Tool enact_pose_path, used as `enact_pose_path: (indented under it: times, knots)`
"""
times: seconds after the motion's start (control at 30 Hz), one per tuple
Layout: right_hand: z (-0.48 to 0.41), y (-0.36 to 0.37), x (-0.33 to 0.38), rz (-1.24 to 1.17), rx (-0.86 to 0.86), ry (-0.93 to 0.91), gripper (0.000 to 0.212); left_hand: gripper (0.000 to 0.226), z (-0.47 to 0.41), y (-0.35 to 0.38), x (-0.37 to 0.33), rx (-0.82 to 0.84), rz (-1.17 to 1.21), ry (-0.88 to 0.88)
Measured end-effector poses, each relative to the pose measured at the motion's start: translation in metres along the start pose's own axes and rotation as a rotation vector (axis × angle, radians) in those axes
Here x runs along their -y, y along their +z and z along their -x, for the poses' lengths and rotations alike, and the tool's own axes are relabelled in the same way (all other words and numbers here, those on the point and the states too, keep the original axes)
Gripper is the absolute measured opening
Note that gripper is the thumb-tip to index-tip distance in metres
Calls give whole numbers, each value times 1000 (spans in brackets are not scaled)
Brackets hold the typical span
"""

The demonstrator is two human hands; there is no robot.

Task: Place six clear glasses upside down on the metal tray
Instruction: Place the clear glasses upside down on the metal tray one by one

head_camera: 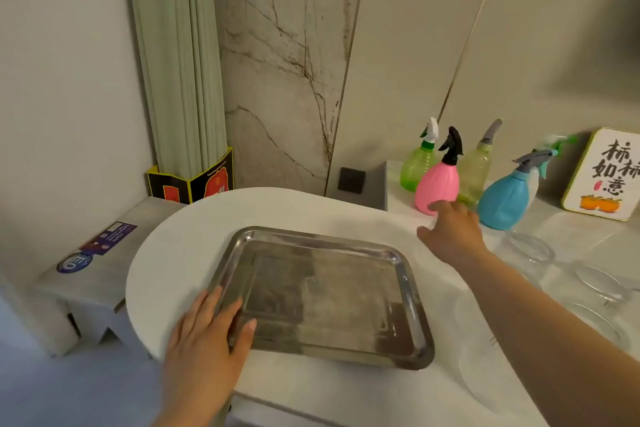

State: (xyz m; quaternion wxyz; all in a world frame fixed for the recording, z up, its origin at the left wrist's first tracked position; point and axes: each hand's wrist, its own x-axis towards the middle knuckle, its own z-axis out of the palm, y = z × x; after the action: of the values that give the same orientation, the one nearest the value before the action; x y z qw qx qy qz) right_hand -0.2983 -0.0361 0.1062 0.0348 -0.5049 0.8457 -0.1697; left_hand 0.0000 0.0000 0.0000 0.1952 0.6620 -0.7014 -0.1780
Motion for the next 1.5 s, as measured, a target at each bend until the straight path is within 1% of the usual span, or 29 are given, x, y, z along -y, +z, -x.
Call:
enact_pose_path:
  times: [0.1,0.2,0.27,0.37,0.43,0.53,0.6,0.67,0.73,0.8,0.83,0.9,1.0,1.1,1.2,1.33,1.5]
  knots:
    - [-16,-1,-6,97,20,104,59,44,-4,5,3,-31,-52,19]
    - [-30,1,-12,88,109,182,62,43,-5,6,3,-27,-14,30]
    - [-36,6,-14,91,140,196,62,44,-5,7,5,-24,7,43]
    - [-45,11,-18,110,125,210,59,45,-7,6,10,-61,110,56]
    - [-48,13,-19,101,122,223,62,46,-10,3,14,-93,181,41]
    - [-49,12,-19,116,130,213,63,50,-13,-3,18,-107,202,1]
    - [-45,8,-15,148,107,190,64,54,-15,-4,20,-96,180,-2]
    - [-37,0,-7,167,11,159,66,60,-15,-3,21,-68,130,15]
    - [-30,-11,7,163,-94,83,66,68,-14,-3,21,-31,91,28]
    - [-24,-20,27,98,-140,-22,66,77,-13,-2,22,-9,84,37]
    - [-20,-23,39,48,-131,-75,67,82,-13,-2,22,-5,80,46]
    - [-11,-23,64,-80,-61,-173,68,91,-12,-1,24,0,75,61]
    - [8,-7,102,-245,124,-308,68,99,-12,0,25,-5,78,61]
    - [23,22,133,-254,238,-408,70,104,-12,1,26,-28,82,55]
    - [30,46,155,-243,293,-459,73,106,-13,3,27,-34,80,43]
    - [31,60,171,-218,317,-478,74,108,-15,6,28,-25,74,47]
    - [28,71,176,-131,330,-501,73,110,-17,7,30,-17,68,39]
